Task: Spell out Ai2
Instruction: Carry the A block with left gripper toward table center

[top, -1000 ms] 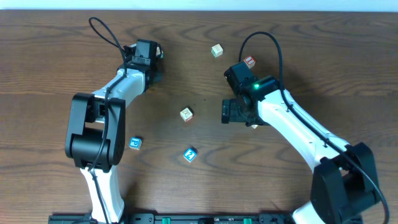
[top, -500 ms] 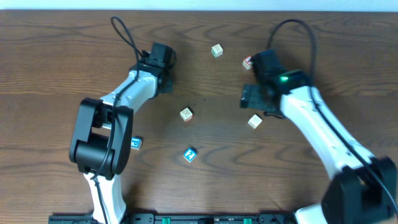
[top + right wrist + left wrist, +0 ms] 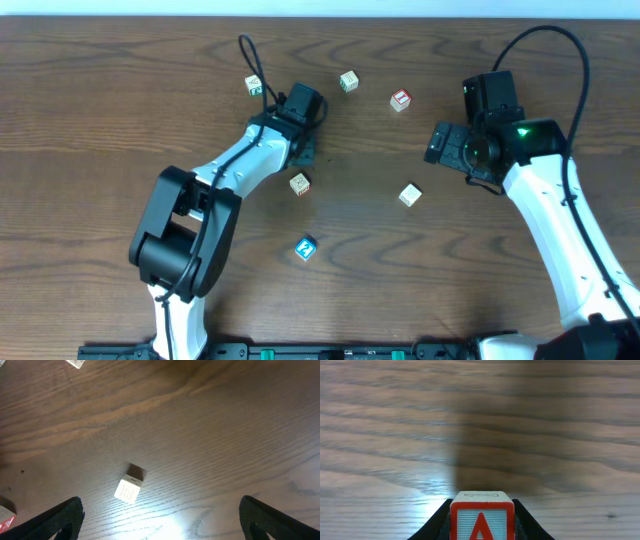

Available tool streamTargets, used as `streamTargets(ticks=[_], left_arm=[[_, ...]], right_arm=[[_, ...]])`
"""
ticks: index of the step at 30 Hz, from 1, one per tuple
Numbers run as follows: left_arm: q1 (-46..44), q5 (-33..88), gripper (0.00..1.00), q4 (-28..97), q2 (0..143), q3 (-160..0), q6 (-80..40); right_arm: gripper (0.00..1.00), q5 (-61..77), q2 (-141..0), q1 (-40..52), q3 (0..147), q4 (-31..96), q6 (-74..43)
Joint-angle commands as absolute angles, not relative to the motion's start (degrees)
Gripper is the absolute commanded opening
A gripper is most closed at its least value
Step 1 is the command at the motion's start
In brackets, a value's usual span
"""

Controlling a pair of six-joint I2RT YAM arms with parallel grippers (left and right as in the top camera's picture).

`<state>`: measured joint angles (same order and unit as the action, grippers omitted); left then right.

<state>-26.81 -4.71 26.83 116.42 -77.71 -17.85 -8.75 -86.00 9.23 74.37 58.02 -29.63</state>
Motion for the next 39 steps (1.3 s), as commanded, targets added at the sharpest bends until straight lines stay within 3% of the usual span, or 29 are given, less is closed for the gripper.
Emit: streamTargets(ticks=[1,9,32,39], left_arm=[[-27.64,-1.65,0.22,26.79,115.33,-77.95,-16.97],[-28.67,3.11,0.22,26.48,115.37,-77.95,-19.68],[-29.65,-1.93,0.29,26.72,115.39,-77.95,-22.74],[-29.65,-1.96,0.40,26.04,115.94,-77.95,-22.74]], right_arm=[[0.99,-8.84,-85.49,8.95,75.33,57.84,-28.60],[0.99,-8.99,-85.49,8.95,75.33,56.38,-28.62],[0.99,-8.97,-85.52,8.97,75.33,54.85,-28.62],[0.99,-8.97,-85.49,8.97,75.33,55.59,-28.62]])
